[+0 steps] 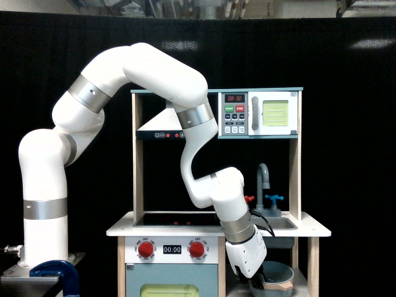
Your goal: Put the bowl inside the kitchen cabinet
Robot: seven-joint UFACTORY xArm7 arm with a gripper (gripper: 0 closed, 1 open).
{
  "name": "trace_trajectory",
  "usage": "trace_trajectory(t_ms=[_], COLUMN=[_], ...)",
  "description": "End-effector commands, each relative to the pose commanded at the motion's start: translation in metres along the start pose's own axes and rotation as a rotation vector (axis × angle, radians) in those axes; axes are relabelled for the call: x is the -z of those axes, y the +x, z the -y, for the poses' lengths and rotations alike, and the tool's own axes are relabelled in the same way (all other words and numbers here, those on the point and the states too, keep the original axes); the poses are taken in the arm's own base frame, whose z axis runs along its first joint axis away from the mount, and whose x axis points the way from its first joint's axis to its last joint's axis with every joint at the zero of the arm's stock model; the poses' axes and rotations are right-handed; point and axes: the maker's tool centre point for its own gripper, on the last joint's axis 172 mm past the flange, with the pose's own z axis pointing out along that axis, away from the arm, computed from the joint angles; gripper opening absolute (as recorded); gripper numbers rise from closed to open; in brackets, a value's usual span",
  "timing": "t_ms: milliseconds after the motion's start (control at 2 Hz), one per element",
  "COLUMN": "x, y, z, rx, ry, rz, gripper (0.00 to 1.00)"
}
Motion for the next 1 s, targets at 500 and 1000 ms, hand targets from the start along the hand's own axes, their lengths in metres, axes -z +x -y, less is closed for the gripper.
trace_trajectory(t_ms=[500, 1000], x=[0.0028, 0.0070], y=[-0.0049, 0.0010], z=[0.0013, -0.0085], rx=[0.000, 0.000], ry=[0.000, 0.000], rz=[0.000, 0.000], gripper=[1.00, 1.00])
